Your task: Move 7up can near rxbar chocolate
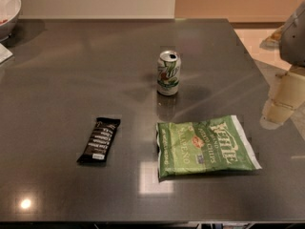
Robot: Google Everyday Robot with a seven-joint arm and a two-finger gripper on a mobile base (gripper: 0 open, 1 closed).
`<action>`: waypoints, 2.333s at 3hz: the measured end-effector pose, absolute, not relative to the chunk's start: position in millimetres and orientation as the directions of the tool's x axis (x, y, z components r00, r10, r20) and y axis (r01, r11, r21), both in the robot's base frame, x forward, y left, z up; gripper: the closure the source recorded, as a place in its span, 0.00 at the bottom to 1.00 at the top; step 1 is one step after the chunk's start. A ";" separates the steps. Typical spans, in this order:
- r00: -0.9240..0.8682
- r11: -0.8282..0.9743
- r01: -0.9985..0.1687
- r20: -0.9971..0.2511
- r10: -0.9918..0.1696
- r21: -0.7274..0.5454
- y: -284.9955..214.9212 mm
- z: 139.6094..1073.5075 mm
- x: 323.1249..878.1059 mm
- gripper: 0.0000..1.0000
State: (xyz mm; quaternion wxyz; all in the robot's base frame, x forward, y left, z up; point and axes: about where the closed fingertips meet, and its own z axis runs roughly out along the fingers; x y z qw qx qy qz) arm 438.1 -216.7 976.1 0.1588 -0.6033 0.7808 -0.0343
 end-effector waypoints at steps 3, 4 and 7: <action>-0.186 0.267 -0.933 -0.310 -0.932 -0.242 -191.2 965.2 485.8 0.00; -0.162 0.266 -0.934 -0.381 -0.910 -0.238 -167.7 954.9 519.5 0.00; -0.121 0.255 -0.951 -0.542 -0.831 -0.178 -101.1 924.4 601.8 0.00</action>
Offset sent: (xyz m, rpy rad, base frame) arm 0.0408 0.0182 -0.0141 0.0919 0.0043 0.0322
